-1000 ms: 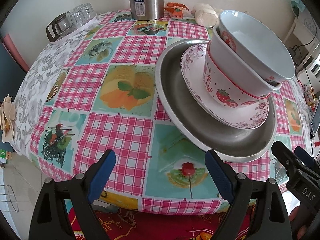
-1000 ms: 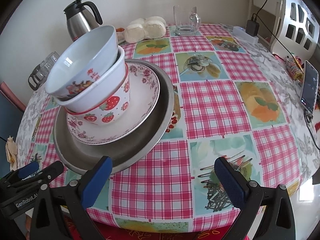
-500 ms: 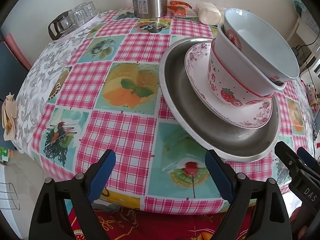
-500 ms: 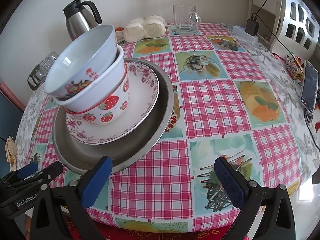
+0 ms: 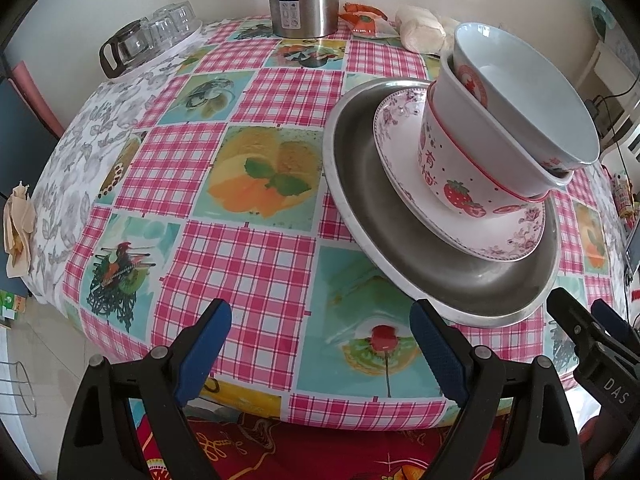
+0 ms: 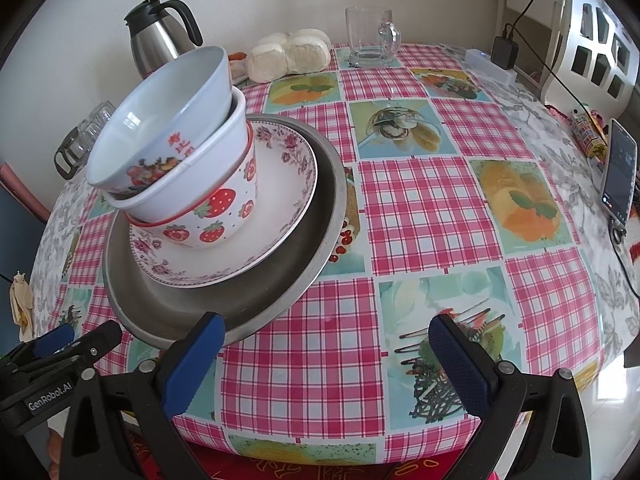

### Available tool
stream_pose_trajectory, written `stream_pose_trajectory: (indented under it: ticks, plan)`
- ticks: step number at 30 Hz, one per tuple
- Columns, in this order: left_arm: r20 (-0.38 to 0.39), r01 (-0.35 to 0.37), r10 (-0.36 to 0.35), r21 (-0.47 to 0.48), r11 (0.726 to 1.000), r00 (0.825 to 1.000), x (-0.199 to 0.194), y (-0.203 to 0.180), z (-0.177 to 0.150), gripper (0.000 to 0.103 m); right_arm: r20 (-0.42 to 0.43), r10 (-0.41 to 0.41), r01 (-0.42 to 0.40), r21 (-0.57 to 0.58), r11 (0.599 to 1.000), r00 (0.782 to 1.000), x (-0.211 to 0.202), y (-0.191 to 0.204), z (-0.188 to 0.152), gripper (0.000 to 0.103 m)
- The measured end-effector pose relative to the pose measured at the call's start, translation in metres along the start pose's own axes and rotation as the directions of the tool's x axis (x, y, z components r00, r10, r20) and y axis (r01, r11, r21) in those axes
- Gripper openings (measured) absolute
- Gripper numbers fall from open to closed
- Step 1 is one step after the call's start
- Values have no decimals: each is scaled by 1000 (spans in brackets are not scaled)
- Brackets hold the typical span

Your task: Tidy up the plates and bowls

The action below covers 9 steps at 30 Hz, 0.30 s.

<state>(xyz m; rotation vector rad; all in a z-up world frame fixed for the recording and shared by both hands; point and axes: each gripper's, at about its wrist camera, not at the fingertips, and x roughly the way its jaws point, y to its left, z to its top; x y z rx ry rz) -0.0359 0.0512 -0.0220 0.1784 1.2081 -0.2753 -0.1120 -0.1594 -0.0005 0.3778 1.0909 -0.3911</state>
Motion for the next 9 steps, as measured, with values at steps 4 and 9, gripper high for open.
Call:
stream_pose_trajectory:
  ticks: [4,9]
  plan:
    - [16,0,0,-3,1000,1000,-3,-1,0,91,-1,0,0,0,1000,1000,1,-1,-1,103]
    - [15,2,-2,-5,1000,1000,-3,-1,0,91,-1,-1,1,0,1000,1000,1,-1,-1,103]
